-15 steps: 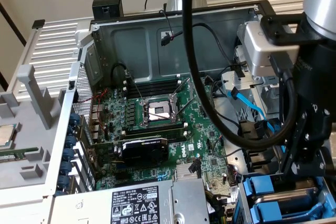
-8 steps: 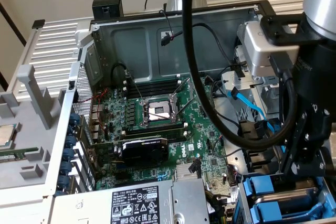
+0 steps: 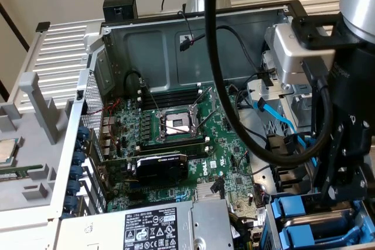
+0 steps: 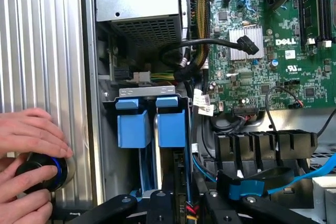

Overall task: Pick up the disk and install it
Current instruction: 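Insert the first disk wire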

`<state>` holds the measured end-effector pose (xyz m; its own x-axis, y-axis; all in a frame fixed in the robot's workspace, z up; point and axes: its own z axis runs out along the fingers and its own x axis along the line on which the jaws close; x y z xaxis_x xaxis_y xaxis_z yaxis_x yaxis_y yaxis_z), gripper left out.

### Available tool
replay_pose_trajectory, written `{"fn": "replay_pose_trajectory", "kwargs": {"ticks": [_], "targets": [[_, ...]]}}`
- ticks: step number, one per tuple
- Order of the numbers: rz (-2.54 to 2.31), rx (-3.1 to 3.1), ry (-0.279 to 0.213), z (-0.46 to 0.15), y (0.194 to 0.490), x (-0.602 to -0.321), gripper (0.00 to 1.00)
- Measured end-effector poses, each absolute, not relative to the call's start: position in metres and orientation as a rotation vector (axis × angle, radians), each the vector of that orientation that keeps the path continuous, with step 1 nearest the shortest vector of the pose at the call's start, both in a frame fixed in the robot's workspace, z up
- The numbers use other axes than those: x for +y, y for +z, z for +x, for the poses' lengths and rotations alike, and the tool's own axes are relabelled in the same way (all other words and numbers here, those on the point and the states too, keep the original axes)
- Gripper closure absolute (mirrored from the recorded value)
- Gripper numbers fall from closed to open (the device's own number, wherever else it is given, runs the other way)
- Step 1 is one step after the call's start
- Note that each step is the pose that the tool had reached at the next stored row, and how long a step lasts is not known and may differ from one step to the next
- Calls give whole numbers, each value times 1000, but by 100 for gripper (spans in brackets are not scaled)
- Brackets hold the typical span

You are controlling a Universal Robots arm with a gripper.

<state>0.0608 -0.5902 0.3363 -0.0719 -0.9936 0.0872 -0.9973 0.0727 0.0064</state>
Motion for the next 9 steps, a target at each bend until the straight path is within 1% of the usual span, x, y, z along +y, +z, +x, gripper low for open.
{"fn": "replay_pose_trajectory", "kwargs": {"ticks": [1, 9], "targets": [[2092, -2249, 85, 61, 338, -590, 69], [2087, -2244, 96, 61, 354, -589, 69]]}}
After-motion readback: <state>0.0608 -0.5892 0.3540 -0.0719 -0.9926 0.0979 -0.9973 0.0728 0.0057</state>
